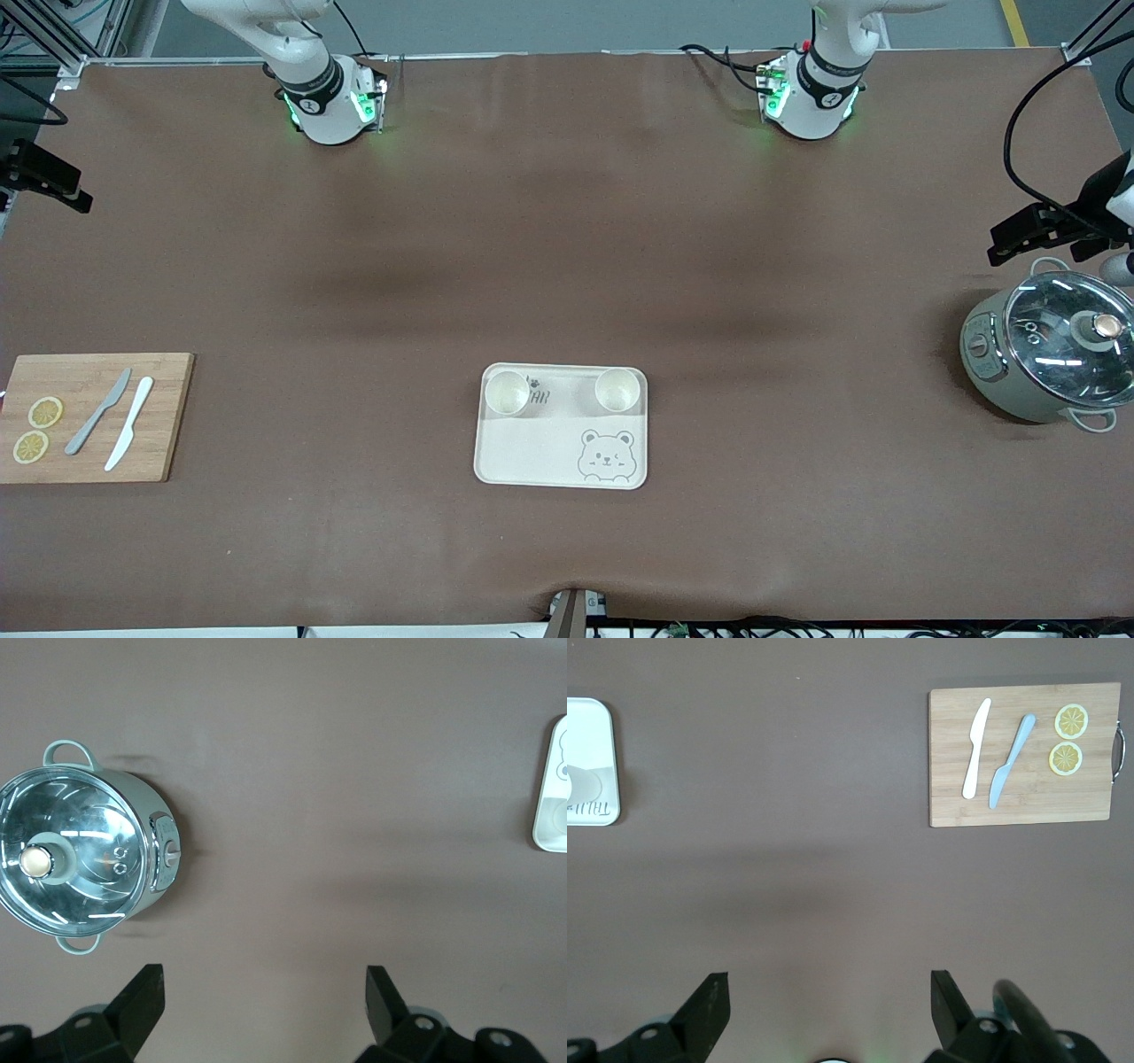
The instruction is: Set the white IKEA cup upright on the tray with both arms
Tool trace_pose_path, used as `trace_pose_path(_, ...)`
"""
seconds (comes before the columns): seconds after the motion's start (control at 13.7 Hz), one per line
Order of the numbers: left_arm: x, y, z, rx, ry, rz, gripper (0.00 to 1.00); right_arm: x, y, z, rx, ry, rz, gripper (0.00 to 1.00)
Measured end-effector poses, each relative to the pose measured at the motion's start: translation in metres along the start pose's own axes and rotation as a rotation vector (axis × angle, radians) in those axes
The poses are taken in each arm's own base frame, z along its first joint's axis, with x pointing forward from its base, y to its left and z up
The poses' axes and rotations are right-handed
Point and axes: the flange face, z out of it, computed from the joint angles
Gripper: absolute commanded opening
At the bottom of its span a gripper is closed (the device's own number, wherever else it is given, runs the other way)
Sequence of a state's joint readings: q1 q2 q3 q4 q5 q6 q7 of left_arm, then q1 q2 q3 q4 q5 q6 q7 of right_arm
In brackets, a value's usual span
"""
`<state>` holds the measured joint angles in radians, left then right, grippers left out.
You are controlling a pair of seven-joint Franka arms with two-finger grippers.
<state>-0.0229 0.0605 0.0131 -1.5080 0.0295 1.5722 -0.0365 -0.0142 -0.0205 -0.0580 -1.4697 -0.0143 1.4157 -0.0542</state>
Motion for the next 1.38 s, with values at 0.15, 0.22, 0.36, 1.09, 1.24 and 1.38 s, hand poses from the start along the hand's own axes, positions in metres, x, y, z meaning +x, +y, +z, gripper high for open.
trace_pose_path(0.15,0.000,0.000,0.000,0.000,0.001,0.000,1.00,0.000,-0.001,0.000,0.000,0.000,-0.002,1.00)
trace_pose_path(0.22,0.000,0.000,-0.001,0.000,0.002,0.000,1.00,0.000,-0.001,0.000,0.000,0.000,-0.002,1.00)
trace_pose_path(0.36,0.000,-0.001,-0.002,0.000,0.004,-0.002,1.00,0.000,-0.001,0.000,0.000,0.000,-0.002,1.00)
trace_pose_path(1.09,0.000,-0.008,-0.006,0.001,0.013,-0.015,1.00,0.000,-0.001,0.000,0.000,-0.001,-0.002,1.00)
trace_pose_path(1.24,0.001,-0.012,-0.006,0.001,0.013,-0.021,1.00,0.000,-0.001,0.000,0.000,-0.001,-0.001,1.00)
trace_pose_path(1.38,0.000,-0.024,-0.007,0.001,0.015,-0.042,1.00,0.000,0.001,0.000,0.000,-0.001,0.002,1.00)
